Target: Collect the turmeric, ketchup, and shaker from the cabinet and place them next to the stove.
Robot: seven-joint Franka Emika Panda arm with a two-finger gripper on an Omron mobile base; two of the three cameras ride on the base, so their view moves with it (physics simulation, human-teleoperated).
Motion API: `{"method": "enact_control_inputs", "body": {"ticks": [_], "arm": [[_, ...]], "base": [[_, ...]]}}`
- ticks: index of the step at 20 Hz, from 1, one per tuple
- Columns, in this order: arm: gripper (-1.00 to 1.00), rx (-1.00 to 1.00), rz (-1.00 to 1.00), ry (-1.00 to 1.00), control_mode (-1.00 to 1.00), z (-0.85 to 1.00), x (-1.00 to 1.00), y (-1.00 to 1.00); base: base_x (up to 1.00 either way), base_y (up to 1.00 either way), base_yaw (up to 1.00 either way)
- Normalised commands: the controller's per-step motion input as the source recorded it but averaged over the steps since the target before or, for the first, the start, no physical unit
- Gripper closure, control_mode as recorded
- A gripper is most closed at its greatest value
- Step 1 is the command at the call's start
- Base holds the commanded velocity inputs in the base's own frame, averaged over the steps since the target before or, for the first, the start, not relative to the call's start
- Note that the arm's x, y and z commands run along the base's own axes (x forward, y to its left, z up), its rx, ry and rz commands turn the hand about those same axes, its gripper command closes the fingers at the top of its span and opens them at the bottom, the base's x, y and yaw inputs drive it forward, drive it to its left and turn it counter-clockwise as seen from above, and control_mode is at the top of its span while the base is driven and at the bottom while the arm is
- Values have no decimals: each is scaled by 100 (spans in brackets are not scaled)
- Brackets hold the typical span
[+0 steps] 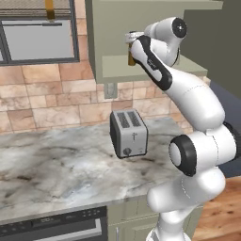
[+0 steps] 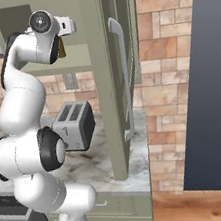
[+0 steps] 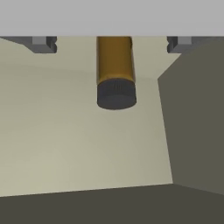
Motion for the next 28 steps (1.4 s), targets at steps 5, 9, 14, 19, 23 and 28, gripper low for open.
{"method": "enact_control_inputs", "body": {"ticks": [5, 9, 14, 19, 23, 28], "arm": [[-100, 0, 0, 0, -100, -5, 13, 14], [-100, 0, 0, 3, -100, -5, 14, 15], [-100, 0, 0, 1, -100, -2, 15, 2], [-100, 0, 0, 0, -100, -3, 12, -5], [-100, 0, 0, 0, -100, -10, 9, -3], [-100, 0, 0, 0, -100, -9, 16, 14]], "base": [[0, 0, 0], [0, 0, 0], [0, 0, 0], [0, 0, 0], [0, 0, 0], [0, 0, 0]]}}
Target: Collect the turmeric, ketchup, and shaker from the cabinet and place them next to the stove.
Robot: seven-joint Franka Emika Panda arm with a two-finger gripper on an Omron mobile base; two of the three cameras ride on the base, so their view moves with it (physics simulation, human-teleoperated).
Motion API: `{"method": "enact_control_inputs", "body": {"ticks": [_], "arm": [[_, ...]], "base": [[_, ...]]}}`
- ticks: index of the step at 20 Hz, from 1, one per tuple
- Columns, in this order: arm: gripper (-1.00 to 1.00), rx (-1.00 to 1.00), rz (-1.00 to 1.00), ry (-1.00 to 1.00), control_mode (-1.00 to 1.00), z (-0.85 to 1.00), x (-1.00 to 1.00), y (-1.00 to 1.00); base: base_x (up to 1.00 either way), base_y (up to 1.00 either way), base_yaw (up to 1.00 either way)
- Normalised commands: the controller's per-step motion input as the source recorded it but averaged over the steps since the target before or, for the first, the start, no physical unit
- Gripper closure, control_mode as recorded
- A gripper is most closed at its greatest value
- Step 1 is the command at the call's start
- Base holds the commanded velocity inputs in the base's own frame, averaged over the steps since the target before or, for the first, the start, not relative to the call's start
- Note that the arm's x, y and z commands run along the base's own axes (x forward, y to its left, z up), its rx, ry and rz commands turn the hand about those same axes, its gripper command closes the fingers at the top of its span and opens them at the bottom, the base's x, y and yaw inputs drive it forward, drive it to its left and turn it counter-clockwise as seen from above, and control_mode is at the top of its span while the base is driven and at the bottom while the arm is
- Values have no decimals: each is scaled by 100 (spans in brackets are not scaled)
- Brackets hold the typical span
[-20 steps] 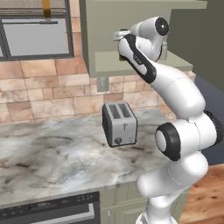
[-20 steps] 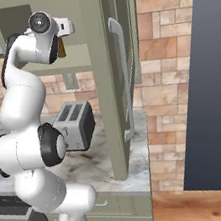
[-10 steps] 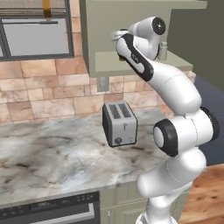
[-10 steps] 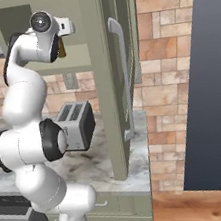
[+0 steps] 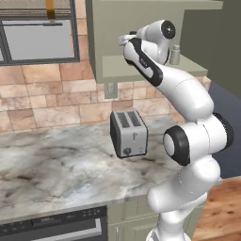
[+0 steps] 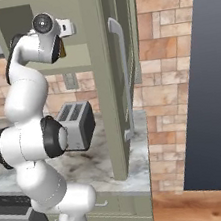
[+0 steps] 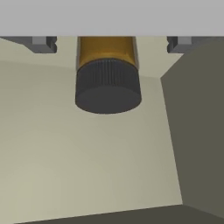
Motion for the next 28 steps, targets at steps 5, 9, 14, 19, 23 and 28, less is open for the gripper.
{"method": "enact_control_inputs", "body": {"ticks": [5, 9, 14, 19, 23, 28], "arm": [[100, 0, 1, 0, -100, -5, 21, 36], [100, 0, 1, 0, -100, 0, 14, 6], [100, 0, 0, 0, -100, 0, 1, 0], [100, 0, 0, 0, -100, 0, 0, 0], [100, 0, 0, 0, -100, 0, 0, 0], [100, 2, 0, -4, -100, 0, -7, -3]], "base": [[0, 0, 0], [0, 0, 0], [0, 0, 0], [0, 0, 0], [0, 0, 0], [0, 0, 0]]}}
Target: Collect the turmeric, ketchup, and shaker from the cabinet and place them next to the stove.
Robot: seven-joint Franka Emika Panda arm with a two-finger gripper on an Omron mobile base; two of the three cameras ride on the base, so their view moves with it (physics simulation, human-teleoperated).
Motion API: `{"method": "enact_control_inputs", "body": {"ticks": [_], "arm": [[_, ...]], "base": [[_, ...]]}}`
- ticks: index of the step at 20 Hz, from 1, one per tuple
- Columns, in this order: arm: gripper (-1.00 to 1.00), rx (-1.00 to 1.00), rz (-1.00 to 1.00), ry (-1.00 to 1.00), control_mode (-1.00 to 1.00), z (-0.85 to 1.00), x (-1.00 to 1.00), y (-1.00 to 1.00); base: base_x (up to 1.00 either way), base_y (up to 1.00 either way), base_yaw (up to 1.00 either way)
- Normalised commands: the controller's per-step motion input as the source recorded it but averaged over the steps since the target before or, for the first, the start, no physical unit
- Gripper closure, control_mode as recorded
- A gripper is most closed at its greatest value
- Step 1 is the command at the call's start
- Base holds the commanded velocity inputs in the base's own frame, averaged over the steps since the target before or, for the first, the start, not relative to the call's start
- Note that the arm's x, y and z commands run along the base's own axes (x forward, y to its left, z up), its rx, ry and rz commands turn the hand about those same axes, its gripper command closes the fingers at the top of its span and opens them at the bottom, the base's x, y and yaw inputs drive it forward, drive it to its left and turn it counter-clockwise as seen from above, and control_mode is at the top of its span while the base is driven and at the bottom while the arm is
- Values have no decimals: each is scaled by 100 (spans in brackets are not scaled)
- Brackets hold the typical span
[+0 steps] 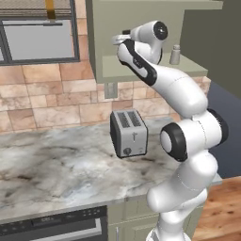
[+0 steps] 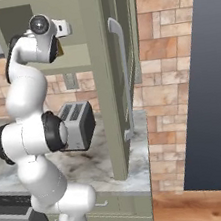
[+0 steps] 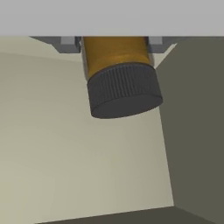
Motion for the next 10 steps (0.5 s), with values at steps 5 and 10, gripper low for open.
{"method": "enact_control_inputs", "body": {"ticks": [5, 10], "arm": [[100, 6, 1, -7, -100, 0, -40, -6], [100, 6, 2, -5, -100, 0, -75, -3]], "base": [[0, 0, 0], [0, 0, 0]]}}
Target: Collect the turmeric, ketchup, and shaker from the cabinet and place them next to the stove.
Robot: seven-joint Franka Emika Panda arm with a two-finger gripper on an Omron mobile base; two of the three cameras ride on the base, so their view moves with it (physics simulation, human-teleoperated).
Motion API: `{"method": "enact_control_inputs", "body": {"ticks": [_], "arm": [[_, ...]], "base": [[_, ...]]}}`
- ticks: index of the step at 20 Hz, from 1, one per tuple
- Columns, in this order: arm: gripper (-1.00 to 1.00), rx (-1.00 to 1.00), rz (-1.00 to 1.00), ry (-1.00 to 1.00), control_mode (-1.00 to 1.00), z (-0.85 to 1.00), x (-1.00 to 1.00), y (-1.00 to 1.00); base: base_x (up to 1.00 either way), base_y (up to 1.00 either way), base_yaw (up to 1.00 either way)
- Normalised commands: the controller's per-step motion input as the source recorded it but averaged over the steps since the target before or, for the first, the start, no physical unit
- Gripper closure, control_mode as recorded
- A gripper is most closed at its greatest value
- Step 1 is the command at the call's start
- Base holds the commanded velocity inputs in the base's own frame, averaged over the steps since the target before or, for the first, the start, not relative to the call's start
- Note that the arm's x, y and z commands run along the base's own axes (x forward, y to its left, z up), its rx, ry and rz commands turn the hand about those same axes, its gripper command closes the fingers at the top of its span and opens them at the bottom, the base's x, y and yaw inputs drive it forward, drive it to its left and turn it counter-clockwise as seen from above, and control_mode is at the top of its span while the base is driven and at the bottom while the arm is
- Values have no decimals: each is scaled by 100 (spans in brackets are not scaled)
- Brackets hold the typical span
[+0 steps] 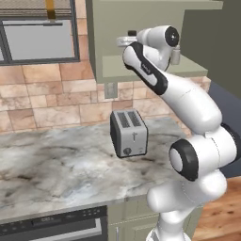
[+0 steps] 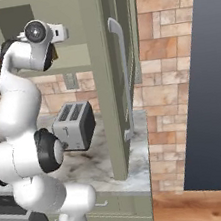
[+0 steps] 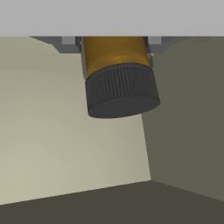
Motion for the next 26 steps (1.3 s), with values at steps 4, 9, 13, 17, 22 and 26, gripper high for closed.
{"method": "enact_control_inputs", "body": {"ticks": [4, 9, 13, 17, 22, 26], "arm": [[100, 2, 1, -2, -100, 6, -91, -1], [100, 0, 0, 0, -100, 10, -81, 0], [100, 0, 0, 0, -100, 1, -93, -19], [100, 0, 0, 0, -100, 0, -100, -49], [100, 0, 0, 0, -100, 0, -100, -42], [100, 1, 0, 0, -100, -1, -100, -35]], "base": [[0, 0, 0], [0, 0, 0], [0, 0, 0], [0, 0, 0], [0, 0, 0], [0, 0, 0]]}}
